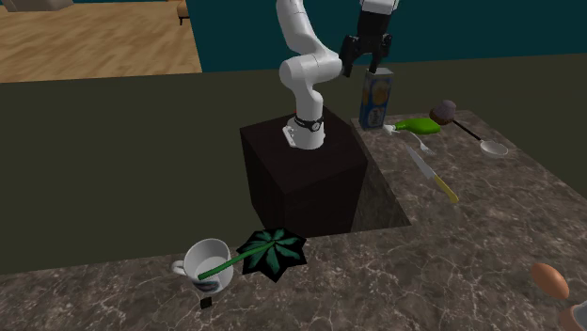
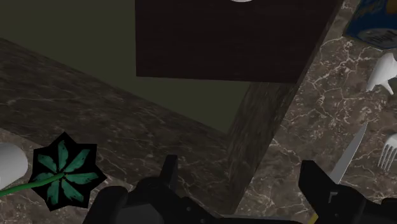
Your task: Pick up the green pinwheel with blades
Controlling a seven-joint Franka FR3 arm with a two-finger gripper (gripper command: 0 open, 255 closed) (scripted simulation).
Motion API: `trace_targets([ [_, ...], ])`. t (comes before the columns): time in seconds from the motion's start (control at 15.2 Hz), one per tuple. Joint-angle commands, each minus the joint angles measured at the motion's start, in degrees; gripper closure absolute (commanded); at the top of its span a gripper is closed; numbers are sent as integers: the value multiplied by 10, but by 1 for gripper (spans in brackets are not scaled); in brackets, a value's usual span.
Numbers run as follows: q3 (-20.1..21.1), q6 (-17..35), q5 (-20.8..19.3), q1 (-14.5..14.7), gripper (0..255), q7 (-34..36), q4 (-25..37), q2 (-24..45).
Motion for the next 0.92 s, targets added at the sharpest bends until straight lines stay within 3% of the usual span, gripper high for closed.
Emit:
trace_targets([
  [0.0, 0, 0, 0, 0, 0, 0, 0, 0],
  [0.86, -57, 163, -4, -83, 0, 100, 84, 247],
])
